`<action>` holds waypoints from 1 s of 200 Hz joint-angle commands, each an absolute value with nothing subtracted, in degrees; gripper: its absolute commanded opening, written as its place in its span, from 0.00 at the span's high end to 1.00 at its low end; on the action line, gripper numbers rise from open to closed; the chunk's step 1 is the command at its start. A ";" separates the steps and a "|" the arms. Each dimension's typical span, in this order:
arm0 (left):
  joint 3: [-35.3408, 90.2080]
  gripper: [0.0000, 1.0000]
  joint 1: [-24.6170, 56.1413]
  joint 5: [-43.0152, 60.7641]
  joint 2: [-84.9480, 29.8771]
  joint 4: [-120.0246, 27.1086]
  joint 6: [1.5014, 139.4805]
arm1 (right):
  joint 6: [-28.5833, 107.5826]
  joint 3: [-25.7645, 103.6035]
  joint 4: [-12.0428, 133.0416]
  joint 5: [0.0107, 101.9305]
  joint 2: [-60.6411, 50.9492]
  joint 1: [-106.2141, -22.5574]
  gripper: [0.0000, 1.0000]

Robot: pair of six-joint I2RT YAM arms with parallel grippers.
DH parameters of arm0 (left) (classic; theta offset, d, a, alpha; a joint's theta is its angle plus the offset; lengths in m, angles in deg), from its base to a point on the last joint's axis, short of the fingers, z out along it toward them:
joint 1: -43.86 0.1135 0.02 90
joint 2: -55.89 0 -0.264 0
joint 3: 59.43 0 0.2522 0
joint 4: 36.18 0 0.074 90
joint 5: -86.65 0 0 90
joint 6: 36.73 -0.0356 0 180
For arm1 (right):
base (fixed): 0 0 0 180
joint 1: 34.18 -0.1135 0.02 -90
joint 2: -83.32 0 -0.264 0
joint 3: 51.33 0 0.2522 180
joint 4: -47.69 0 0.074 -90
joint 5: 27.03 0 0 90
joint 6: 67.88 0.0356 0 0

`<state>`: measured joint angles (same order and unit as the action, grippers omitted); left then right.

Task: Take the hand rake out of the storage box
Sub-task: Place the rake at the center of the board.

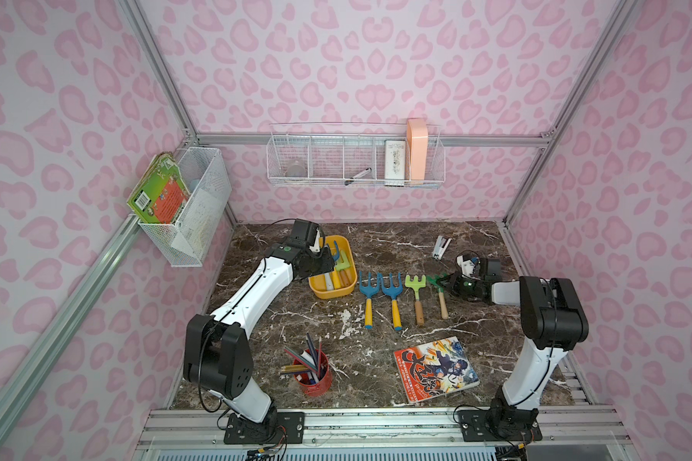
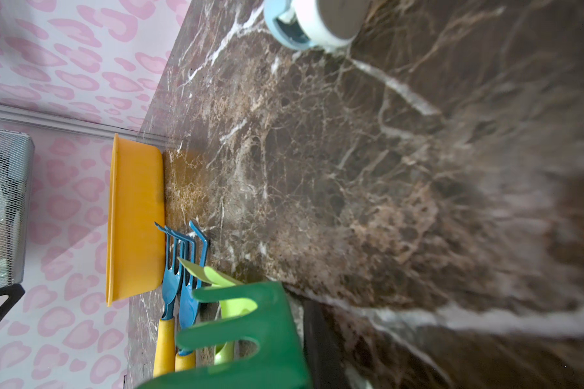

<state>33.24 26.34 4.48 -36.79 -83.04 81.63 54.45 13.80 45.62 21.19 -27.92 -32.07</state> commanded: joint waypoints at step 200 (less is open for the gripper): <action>37.39 0.51 27.62 -4.42 -40.89 -87.68 81.86 | 50.22 7.08 55.61 33.31 -18.78 -34.22 0.59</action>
<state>36.37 27.52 -1.51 -39.09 -85.80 82.05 51.26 7.29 47.87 28.07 -19.59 -33.41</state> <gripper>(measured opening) 0.486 0.410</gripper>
